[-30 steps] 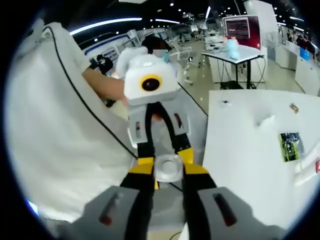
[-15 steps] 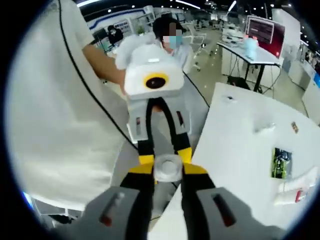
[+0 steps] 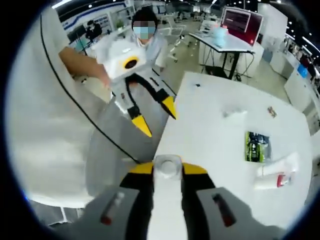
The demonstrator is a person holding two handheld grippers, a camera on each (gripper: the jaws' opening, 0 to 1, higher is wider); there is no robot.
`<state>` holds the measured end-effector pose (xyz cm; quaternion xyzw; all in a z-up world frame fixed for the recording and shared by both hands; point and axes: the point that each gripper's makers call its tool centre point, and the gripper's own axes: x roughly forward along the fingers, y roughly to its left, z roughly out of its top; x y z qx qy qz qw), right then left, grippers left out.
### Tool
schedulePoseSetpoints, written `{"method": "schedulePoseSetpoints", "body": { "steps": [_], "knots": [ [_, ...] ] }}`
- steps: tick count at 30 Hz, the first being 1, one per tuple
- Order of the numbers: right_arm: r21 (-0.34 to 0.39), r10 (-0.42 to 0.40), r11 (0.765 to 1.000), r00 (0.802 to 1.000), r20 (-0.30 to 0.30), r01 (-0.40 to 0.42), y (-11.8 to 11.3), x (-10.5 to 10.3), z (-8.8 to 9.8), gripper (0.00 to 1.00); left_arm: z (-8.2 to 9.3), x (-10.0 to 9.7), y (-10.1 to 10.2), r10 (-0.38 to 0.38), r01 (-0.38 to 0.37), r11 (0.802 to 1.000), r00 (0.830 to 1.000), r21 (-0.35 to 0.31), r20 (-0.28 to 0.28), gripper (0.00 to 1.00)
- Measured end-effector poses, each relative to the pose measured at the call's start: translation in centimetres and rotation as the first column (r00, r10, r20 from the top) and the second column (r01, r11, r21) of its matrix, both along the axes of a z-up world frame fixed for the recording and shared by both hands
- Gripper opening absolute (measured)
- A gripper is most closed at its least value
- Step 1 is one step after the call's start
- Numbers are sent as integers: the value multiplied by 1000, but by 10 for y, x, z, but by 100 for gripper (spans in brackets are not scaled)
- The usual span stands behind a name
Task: Arrange the skincare products in the storage area until every visible bottle or jar stands upright without overlapping.
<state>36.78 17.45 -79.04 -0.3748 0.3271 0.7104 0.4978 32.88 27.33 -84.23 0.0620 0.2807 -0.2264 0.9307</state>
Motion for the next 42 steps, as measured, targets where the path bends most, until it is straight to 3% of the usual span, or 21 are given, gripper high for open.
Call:
{"method": "schedulePoseSetpoints", "body": {
  "steps": [3,5,10,14,17,19,20,24,27,31,42],
  "knots": [
    [-32,-56,998,997,47,58,-5,26,-4,19,-6,5,35,71,-70,996,997,62,-10,46],
    [-50,-71,996,995,69,75,-8,43,-8,19,-11,7,50,85,-84,992,996,95,-10,50],
    [-72,-130,988,984,118,139,-11,82,-14,19,-33,8,86,80,-74,961,997,265,-11,53],
    [-56,-162,984,975,152,172,-9,113,-16,19,-50,7,85,81,-71,955,996,289,-23,47],
    [-55,-178,980,969,173,189,-6,132,-21,19,-47,16,77,-6,-8,923,999,385,34,39],
    [-54,-186,978,965,186,199,-4,142,-24,19,-47,23,68,-27,6,934,998,358,52,39],
    [-55,-197,976,962,188,210,-3,149,-27,19,-51,26,66,-14,2,939,999,343,33,39],
    [-55,-233,967,951,204,249,-1,169,-37,19,-61,26,74,18,-18,927,1000,374,3,38],
    [-42,-250,964,947,203,263,3,180,-43,19,-57,27,72,15,-23,937,1000,349,23,35],
    [-42,-260,960,937,234,277,11,202,-60,19,-64,25,71,12,-8,934,1000,357,-8,35],
    [-50,-267,957,934,238,286,35,230,-89,19,-63,26,74,19,-17,940,1000,341,0,33]
  ]
}}
